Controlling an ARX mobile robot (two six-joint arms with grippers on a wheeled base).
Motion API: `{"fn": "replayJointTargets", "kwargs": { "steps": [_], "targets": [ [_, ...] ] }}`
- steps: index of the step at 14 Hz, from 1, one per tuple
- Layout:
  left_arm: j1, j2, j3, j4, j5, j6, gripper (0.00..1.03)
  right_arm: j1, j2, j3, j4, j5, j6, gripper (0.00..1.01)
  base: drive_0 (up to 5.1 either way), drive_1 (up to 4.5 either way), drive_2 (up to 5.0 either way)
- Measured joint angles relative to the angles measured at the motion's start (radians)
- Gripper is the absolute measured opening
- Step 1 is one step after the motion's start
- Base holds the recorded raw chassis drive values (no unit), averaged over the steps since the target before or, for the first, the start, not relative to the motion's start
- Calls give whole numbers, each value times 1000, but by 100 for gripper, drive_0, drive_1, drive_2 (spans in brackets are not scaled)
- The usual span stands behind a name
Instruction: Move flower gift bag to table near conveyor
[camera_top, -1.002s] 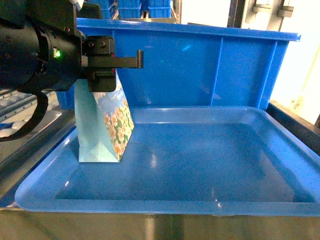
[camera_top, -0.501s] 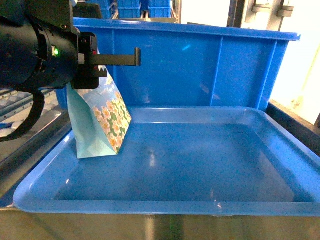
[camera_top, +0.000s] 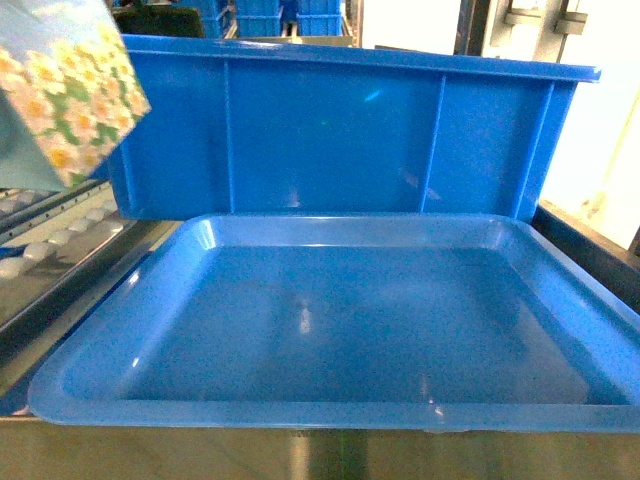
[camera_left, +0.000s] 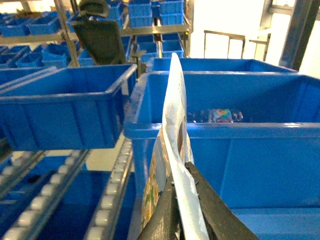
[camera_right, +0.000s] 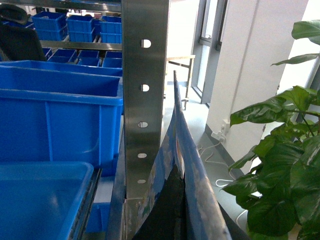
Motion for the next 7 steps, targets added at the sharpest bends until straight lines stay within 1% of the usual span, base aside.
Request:
{"fn": "replayJointTargets", "kwargs": {
  "steps": [1, 2, 4, 5, 6, 7],
  "targets": [
    [45, -89, -40, -32, 17, 19, 2, 0, 0, 0, 0, 0, 0, 2, 0, 0, 0],
    [96, -171, -91, -60, 43, 28, 2, 0, 0, 0, 0, 0, 0, 2, 0, 0, 0],
    [200, -307, -188, -122, 119, 45, 2, 0, 0, 0, 0, 0, 0, 2, 0, 0, 0],
    [233, -361, -220, -138, 151, 47, 2, 0, 0, 0, 0, 0, 0, 2, 0, 0, 0],
    [243, -402, -245, -136, 177, 53, 2, 0, 0, 0, 0, 0, 0, 2, 0, 0, 0],
    [228, -441, -272, -126, 228, 69, 2, 0, 0, 0, 0, 0, 0, 2, 0, 0, 0]
  ]
}}
